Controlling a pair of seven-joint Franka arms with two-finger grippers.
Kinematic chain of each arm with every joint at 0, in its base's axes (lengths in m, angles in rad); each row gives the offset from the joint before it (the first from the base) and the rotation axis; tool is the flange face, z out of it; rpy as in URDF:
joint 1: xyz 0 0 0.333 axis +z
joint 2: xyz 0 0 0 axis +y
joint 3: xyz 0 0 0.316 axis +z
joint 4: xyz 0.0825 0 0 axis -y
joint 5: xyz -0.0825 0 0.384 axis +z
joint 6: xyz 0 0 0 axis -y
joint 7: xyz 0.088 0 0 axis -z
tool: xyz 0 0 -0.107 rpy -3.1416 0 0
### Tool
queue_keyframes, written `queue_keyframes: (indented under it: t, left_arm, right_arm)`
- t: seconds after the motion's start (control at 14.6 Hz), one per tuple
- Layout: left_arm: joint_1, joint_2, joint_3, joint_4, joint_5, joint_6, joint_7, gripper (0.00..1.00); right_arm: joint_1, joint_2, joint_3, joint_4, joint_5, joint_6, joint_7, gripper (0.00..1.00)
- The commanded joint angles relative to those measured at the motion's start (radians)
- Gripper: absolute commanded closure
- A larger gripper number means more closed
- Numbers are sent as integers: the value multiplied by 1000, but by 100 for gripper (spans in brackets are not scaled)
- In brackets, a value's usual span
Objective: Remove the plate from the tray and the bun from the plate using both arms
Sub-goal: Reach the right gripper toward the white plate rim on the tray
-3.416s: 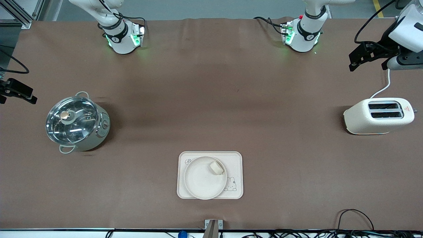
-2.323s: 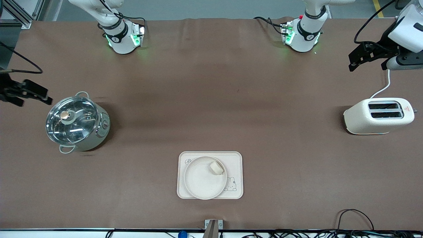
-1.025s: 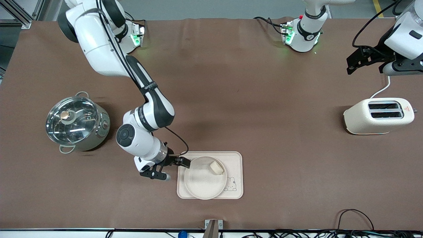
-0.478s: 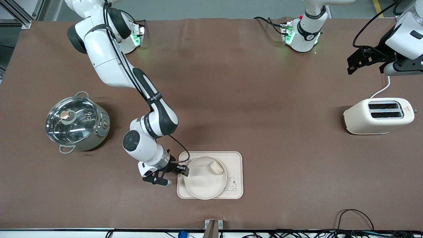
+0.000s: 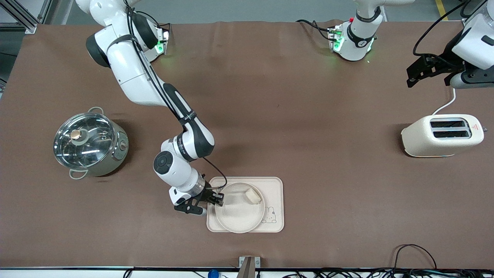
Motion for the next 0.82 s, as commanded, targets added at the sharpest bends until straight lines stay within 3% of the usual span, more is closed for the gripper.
queue_keyframes:
  t: [0.0,0.41,0.55,0.75]
  left_arm:
    - [4,19,-1,38,2,-14,17,0]
    - [4,42,2,46,5,-14,17,0]
    - [4,52,2,46,5,-9,14,0]
    - [-2,74,2,55,5,-1,13,0]
  right_arm:
    - [4,20,-10,35,8,-2,-12,99]
    - [-11,-34,12,16,30,-5,-29,99]
    - [-70,-95,100,-79,72,5,-47,100]
    - [-299,-139,376,-231,89,57,-149,100]
